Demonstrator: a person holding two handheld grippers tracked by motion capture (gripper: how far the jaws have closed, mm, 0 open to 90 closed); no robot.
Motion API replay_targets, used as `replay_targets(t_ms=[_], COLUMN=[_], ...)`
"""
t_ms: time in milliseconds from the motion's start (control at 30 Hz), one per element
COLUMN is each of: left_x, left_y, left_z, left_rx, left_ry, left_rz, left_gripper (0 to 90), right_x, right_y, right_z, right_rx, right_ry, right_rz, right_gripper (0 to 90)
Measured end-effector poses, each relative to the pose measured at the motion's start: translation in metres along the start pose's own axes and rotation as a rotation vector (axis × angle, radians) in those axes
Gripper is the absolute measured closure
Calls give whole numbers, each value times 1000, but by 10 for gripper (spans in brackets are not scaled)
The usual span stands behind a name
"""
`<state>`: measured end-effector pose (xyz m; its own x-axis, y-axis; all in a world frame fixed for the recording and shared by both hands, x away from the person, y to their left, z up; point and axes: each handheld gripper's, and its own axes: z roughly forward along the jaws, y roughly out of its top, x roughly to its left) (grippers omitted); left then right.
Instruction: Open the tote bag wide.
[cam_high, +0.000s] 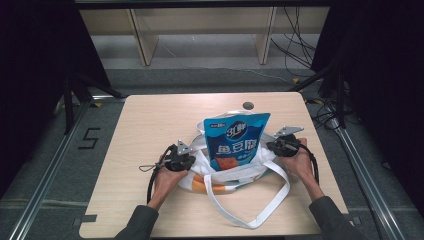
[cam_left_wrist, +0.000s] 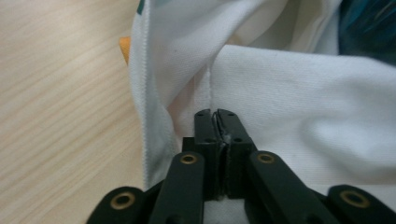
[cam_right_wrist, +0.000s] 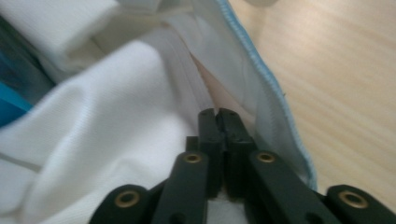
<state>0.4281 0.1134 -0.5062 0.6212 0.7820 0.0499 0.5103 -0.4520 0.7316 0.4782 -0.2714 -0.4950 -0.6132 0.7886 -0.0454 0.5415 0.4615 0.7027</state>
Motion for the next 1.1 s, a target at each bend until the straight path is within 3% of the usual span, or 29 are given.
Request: replay_targets(t_ms=[33, 100, 133, 200, 267, 300, 367, 400, 467, 500, 533, 567, 600, 667, 700, 767, 833, 900, 933, 1033, 1100], left_x=[-3, -5, -15, -20, -31, -35, -42, -41, -41, -43, -45, -47, -48, -47, -46, -44, -38, -35, -32, -20, -10], left_y=[4, 6, 8, 9, 9, 9, 6, 4, 4, 4, 4, 4, 3, 3, 4, 5, 10, 11, 14, 20, 24], left_z=[-9, -15, -24, -28, -33, -32, -25, -19, -17, -16, -14, -11, -9, -5, 0, 1, 8, 11, 15, 22, 28], left_rx=[-11, -29, -70, -70, -63, -47, -6, -8, -3, 5, 16, 27, 23, 23, 11, 13, 5, -2, -8, -22, -32], left_ry=[-15, -28, -70, -89, -148, -152, -121, -121, -119, -110, -93, -78, -78, -65, -34, -29, 12, 22, 39, 37, 30], left_rz=[19, 14, 10, 26, 36, 58, 86, 77, 55, 77, 110, 126, 114, 117, 104, 115, 125, 125, 134, 148, 115], left_gripper=[848, 847, 847, 845, 845, 844, 845, 854, 857, 861, 865, 872, 883, 891, 891, 891, 891, 891, 891, 891, 891], right_x=[1, 4, 9, 12, 22, 32, 33, 37, 39, 38, 38, 36, 37, 41, 43, 44, 45, 44, 44, 41, 34], right_y=[3, 6, 12, 13, 14, 12, 11, 3, -1, -4, -8, -9, -10, -10, -10, -10, -8, -7, -3, 0, 5], right_z=[-4, -10, -23, -26, -34, -34, -33, -23, -19, -15, -10, -8, -8, -9, -10, -8, -4, -2, 3, 7, 14], right_rx=[-10, -29, -80, -90, -90, -68, -52, 3, 15, 59, 67, 58, 60, 61, 66, 64, 54, 54, 57, 51, 23], right_ry=[-3, 11, 29, 47, 92, 114, 117, 105, 105, 116, 124, 135, 135, 113, 102, 97, 79, 73, 61, 59, 42], right_rz=[-8, -8, -45, -54, -77, -103, -123, -136, -127, -126, -112, -101, -95, -99, -122, -100, -89, -90, -64, -60, -43], right_gripper=[870, 868, 867, 868, 873, 880, 883, 894, 899, 900, 900, 900, 900, 900, 900, 900, 900, 900, 900, 900, 900])
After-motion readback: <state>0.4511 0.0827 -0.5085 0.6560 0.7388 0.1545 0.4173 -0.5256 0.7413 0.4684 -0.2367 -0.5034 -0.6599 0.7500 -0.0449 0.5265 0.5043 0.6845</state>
